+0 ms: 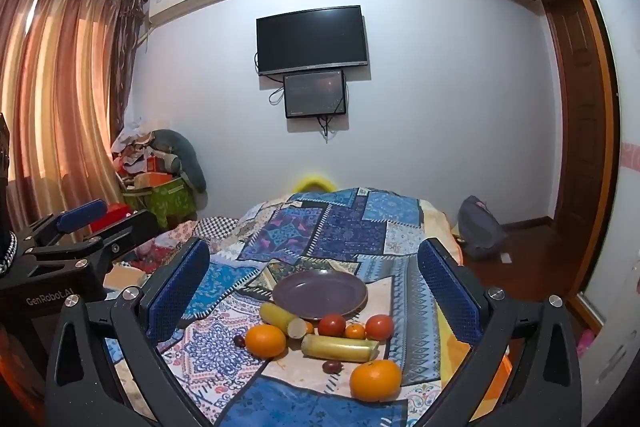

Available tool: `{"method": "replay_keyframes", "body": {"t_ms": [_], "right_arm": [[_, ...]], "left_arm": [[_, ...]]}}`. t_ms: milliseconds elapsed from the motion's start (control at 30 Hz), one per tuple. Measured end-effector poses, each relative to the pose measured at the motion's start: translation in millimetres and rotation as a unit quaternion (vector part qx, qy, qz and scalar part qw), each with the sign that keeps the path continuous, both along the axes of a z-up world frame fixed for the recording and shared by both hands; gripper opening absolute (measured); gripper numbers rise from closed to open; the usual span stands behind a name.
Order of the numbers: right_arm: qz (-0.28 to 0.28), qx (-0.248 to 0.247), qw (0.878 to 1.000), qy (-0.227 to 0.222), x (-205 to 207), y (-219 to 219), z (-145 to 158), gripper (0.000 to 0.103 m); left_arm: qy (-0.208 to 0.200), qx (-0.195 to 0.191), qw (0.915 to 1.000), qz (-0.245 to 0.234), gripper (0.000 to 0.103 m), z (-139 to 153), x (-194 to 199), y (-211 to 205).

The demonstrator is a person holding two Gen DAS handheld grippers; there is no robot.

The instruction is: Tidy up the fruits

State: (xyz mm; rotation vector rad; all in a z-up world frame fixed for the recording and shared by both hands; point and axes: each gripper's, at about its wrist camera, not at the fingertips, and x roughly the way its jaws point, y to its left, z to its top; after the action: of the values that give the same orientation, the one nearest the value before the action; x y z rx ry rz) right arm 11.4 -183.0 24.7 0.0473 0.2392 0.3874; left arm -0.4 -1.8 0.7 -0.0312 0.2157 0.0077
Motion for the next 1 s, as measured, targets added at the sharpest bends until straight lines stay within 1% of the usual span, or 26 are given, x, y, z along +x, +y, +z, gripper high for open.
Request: {"method": "replay_keyframes", "body": {"t_ms": [1000], "right_arm": [[-0.004,0.003,1.000,0.001,-0.6,-1.5,-4.0,0.103]], "left_arm": [[-0.004,0.001,1.0000,-0.003,0.103,2.1,-6.1,-4.3]]}}
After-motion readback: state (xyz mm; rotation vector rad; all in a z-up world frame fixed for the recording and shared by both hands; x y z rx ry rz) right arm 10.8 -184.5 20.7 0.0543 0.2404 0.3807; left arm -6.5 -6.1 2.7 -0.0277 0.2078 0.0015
